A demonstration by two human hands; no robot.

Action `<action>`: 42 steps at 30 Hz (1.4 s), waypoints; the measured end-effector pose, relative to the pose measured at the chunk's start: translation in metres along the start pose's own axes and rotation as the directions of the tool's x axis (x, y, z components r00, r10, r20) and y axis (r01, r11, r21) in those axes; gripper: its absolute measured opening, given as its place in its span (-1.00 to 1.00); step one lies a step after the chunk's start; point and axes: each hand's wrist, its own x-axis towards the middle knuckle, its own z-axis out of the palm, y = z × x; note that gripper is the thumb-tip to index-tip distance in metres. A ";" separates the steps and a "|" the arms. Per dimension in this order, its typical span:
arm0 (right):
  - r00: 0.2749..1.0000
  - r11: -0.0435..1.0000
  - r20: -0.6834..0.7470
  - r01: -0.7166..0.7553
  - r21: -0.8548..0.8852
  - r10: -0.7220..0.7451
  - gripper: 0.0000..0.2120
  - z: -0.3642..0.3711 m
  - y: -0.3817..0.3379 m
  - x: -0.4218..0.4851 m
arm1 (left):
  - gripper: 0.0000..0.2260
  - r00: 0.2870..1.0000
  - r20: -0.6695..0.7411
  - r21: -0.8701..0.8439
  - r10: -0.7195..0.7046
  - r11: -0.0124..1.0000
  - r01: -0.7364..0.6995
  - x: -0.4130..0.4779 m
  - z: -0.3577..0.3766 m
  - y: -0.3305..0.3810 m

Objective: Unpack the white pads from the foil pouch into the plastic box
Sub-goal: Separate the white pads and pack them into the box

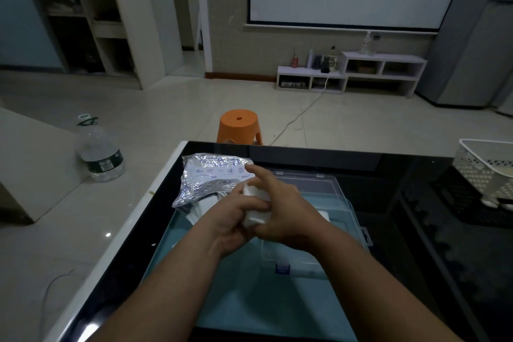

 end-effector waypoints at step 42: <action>0.999 0.996 -0.002 -0.050 0.077 0.050 -0.38 -0.003 0.008 0.005 | -0.65 0.983 0.180 -0.037 0.029 0.999 -0.022 -0.006 0.008 0.000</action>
